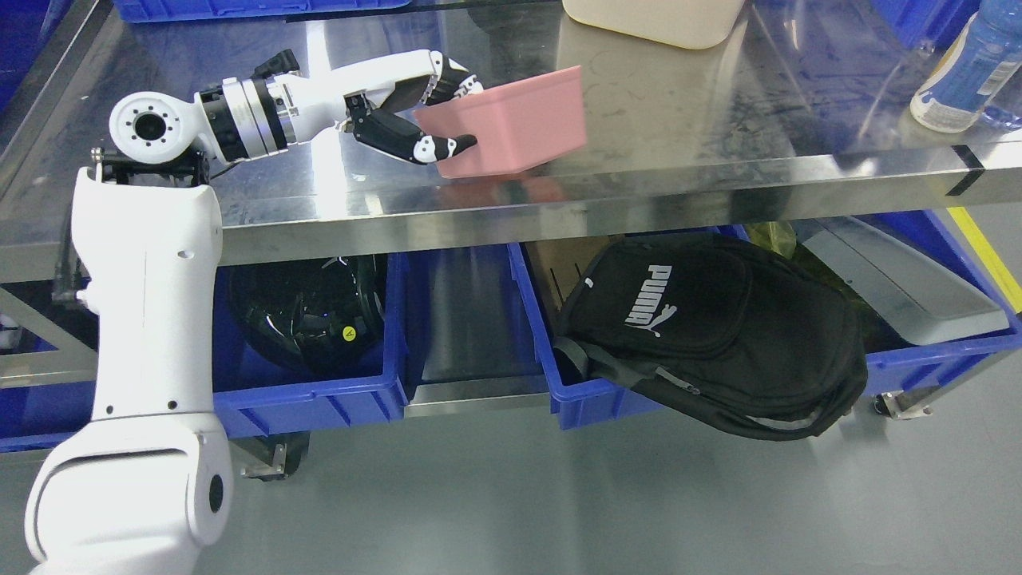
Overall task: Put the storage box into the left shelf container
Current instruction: 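Lift the pink box off the table with the left hand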
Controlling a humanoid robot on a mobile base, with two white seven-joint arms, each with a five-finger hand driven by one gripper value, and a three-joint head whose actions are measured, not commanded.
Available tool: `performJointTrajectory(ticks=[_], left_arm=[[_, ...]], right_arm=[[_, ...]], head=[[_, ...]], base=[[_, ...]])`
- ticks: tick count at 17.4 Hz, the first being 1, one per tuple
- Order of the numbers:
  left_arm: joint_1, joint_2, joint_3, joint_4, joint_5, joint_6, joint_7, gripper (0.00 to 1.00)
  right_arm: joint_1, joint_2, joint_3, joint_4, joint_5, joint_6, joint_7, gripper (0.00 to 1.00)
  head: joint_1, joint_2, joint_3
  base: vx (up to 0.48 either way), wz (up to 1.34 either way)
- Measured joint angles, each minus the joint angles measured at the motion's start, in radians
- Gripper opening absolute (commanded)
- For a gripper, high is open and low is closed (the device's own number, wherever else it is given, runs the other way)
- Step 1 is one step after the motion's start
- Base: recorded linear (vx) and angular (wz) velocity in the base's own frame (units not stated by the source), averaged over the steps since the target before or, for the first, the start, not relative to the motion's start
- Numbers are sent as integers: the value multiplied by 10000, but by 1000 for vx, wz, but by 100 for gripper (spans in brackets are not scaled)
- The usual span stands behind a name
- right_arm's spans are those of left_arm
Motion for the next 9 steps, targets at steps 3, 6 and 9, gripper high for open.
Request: performJointTrajectory(ticks=[3, 6, 9], left_arm=[[358, -182, 374, -133, 1762, -14, 371, 0], [1157, -329, 507, -613, 3488, -36, 1046, 0], [2233, -431, 325, -1301, 4909, -694, 2201, 0]], right_arm=[[0, 0, 0, 0, 0, 0, 0, 100], [0, 0, 0, 0, 0, 0, 0, 100], [4, 0, 0, 0, 0, 0, 0, 100]], head=[[0, 0, 0], [0, 0, 0], [0, -1, 0]], base=[[0, 0], [0, 0], [1, 19]])
